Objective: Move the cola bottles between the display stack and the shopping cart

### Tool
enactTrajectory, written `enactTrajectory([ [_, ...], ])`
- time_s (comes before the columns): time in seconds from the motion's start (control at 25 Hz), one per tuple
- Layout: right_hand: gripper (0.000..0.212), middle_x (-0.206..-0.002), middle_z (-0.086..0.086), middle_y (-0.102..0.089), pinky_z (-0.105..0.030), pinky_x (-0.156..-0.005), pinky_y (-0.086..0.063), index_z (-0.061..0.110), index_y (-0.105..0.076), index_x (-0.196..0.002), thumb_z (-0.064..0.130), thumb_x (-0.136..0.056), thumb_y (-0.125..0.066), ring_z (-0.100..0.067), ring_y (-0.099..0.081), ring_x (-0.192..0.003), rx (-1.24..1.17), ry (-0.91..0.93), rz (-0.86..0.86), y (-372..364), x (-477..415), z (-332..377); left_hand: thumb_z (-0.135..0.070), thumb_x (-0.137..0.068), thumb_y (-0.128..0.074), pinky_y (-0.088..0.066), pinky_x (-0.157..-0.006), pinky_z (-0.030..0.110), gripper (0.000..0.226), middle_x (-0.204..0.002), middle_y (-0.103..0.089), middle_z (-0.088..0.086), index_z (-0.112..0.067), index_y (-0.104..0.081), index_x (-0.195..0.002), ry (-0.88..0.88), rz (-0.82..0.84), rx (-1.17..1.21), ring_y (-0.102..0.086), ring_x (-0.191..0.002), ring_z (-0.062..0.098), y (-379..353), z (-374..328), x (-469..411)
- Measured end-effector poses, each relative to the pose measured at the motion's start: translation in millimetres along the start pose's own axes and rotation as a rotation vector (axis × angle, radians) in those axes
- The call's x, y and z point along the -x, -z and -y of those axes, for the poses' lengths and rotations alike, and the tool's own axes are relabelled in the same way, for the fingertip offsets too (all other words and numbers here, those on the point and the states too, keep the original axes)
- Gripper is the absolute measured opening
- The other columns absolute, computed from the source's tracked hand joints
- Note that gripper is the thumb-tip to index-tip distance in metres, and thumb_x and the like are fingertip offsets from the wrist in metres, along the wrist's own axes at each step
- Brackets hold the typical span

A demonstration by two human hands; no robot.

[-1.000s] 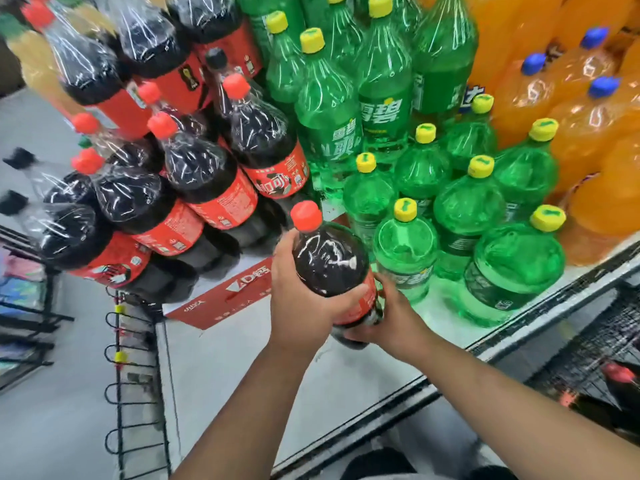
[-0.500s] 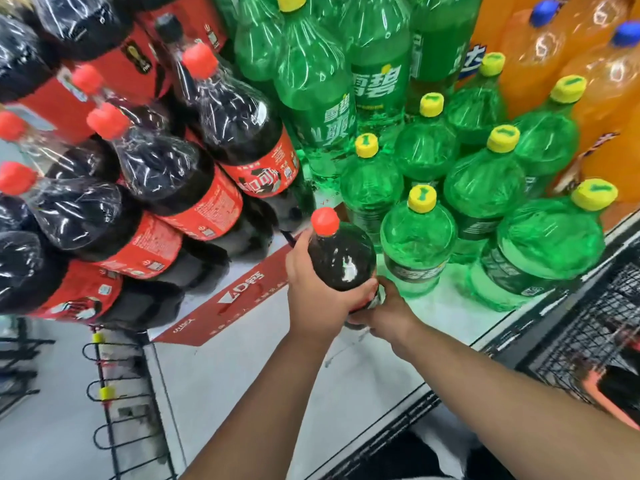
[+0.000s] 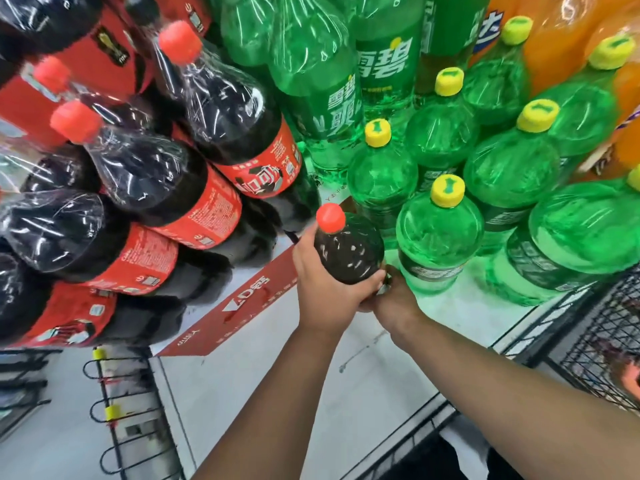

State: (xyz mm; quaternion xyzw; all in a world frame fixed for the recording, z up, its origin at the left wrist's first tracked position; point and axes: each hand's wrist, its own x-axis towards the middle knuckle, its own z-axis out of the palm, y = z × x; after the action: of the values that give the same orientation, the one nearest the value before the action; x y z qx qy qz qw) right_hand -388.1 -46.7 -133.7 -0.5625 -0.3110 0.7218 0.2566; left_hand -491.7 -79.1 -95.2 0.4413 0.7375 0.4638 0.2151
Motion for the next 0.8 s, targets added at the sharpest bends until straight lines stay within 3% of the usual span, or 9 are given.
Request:
enactTrajectory([
  [0.24, 0.051, -0.120, -0.011, -0.066, -0.031, -0.064, -0.059, 0.012, -0.052, -0.126, -0.014, -0.082, -0.061, -0.012, -0.065, -0.084, -0.072, 0.032, -0.041, -13.4, -13.3, -1.9, -0.032, -0.053, -0.099, -0.040, -0.116, 0.041, 0.113, -0.143, -0.047, 0.001, -0.033, -0.035, -0.146, -0.006, 0.043, -0.025, -0.045, -0.137, 0.017, 0.7, 4.7, -13.2],
  [0.48, 0.041, -0.112, -0.006, -0.057, -0.016, -0.045, -0.049, 0.018, -0.043, -0.122, -0.010, -0.094, -0.052, -0.007, -0.057, -0.079, -0.057, 0.033, -0.068, -20.3, -24.2, 10.0, -0.029, -0.056, -0.101, -0.037, -0.118, 0.032, 0.115, -0.144, -0.045, 0.004, -0.021, -0.035, -0.149, -0.036, 0.038, -0.044, -0.044, -0.138, 0.017, -0.1, 7.3, -25.7],
  [0.64, 0.049, -0.106, -0.004, -0.060, -0.017, -0.055, -0.048, 0.023, -0.040, -0.113, -0.007, -0.084, -0.066, -0.016, -0.060, -0.085, -0.032, 0.026, -0.071, -22.8, -29.9, 14.0, -0.026, -0.060, -0.100, -0.028, -0.114, 0.012, 0.117, -0.146, -0.039, 0.003, -0.018, -0.030, -0.153, -0.033, 0.051, -0.061, -0.040, -0.137, 0.011, 1.0, 8.3, -32.0],
  [0.8, 0.057, -0.103, -0.001, -0.059, -0.031, -0.074, -0.053, 0.025, -0.041, -0.116, -0.012, -0.080, -0.066, -0.009, -0.059, -0.084, -0.036, 0.020, -0.049, -24.5, -31.4, 12.7, -0.026, -0.060, -0.100, -0.032, -0.118, 0.024, 0.117, -0.146, -0.040, 0.001, -0.029, -0.027, -0.151, -0.045, 0.060, -0.050, -0.041, -0.137, 0.008, 5.6, 11.2, -37.3],
])
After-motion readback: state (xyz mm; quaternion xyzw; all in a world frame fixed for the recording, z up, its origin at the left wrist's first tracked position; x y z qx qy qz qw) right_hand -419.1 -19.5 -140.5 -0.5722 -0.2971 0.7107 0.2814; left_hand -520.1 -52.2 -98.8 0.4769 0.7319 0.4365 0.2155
